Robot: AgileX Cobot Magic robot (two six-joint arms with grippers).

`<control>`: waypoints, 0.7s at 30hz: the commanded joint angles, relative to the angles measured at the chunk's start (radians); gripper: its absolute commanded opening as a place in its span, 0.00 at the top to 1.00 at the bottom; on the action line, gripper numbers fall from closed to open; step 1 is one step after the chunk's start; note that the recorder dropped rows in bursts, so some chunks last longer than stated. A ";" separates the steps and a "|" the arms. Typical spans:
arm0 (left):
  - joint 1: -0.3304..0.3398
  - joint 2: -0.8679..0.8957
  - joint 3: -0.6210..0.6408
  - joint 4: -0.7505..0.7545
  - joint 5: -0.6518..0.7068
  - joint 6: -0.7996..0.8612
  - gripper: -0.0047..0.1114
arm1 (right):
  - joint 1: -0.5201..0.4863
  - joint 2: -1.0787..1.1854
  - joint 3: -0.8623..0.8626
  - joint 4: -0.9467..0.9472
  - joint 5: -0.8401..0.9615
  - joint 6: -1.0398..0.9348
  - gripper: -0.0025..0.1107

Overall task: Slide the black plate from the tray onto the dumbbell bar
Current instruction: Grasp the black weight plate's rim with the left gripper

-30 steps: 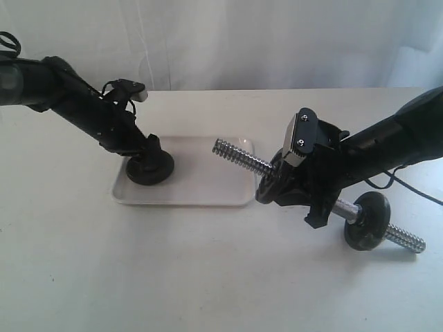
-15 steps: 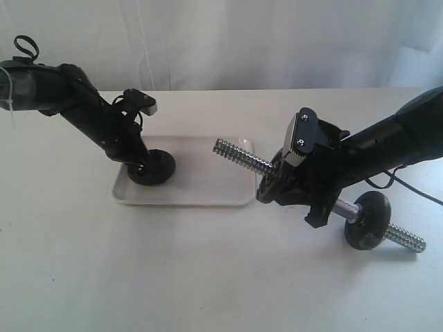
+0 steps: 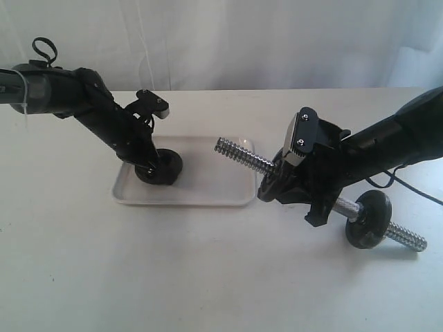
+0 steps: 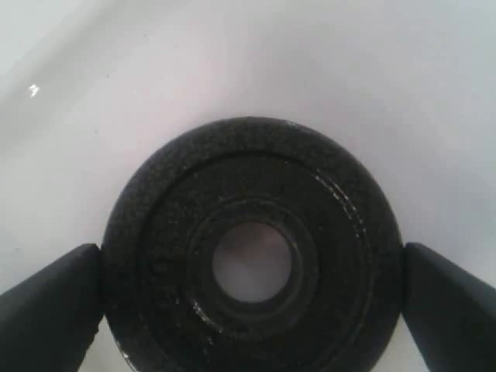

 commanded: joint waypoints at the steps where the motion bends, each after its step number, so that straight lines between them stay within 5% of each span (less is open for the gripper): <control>1: -0.008 0.033 0.001 0.008 0.017 -0.030 0.05 | -0.009 -0.047 -0.020 0.095 0.037 -0.012 0.98; 12: -0.008 0.043 0.001 0.008 -0.010 -0.046 0.10 | -0.009 -0.047 -0.020 0.095 0.037 -0.012 0.98; 14: -0.008 0.043 0.001 0.008 -0.006 -0.045 0.19 | -0.009 -0.047 -0.020 0.095 0.037 -0.012 0.98; 21: -0.008 0.043 0.001 0.008 0.042 -0.069 0.78 | -0.009 -0.047 -0.020 0.095 0.033 -0.012 0.98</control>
